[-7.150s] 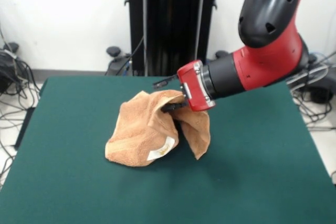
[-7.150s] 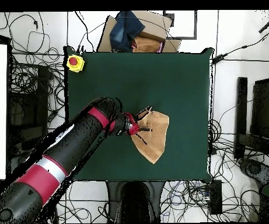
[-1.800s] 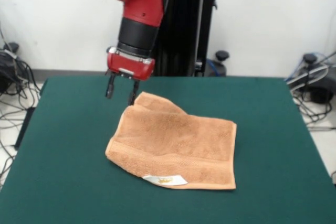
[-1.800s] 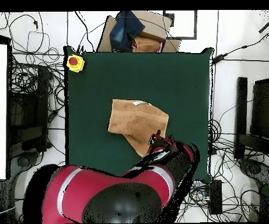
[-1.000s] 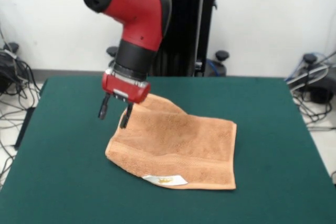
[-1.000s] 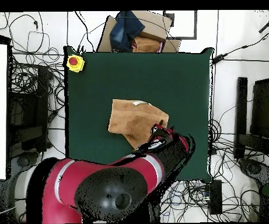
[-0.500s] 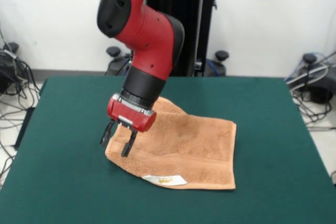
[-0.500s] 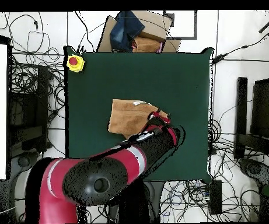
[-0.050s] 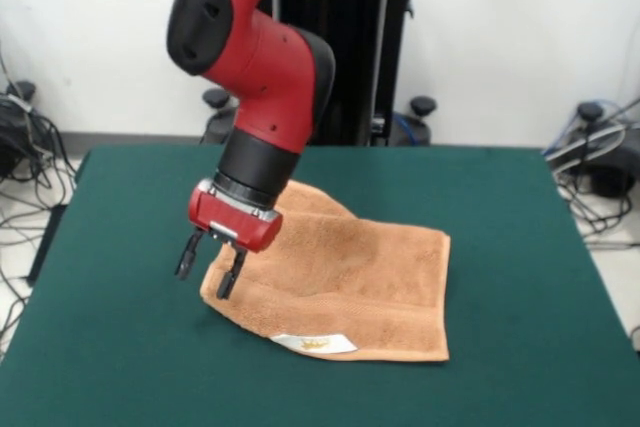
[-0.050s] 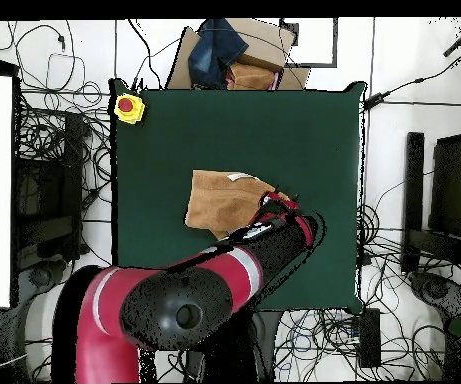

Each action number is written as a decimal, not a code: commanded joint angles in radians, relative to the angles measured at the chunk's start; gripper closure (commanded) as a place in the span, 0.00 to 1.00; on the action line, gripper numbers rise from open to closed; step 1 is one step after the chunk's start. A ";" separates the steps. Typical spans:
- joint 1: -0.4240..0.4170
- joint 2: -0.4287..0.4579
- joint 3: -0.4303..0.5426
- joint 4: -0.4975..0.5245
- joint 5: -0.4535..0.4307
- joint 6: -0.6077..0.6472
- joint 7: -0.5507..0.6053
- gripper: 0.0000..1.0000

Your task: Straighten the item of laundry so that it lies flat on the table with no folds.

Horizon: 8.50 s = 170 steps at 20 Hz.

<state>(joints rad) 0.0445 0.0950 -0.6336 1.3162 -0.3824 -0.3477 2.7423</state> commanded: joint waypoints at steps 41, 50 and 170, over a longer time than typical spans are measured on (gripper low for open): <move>-0.239 -0.305 0.577 0.078 -0.689 0.544 0.160 0.00; -0.135 -0.126 0.403 -0.070 -0.538 0.425 0.187 0.00; 0.114 -0.010 0.106 -0.130 0.066 0.902 0.061 0.00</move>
<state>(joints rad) 0.1503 -0.0887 -0.3549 1.3249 -0.4164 0.3576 2.4613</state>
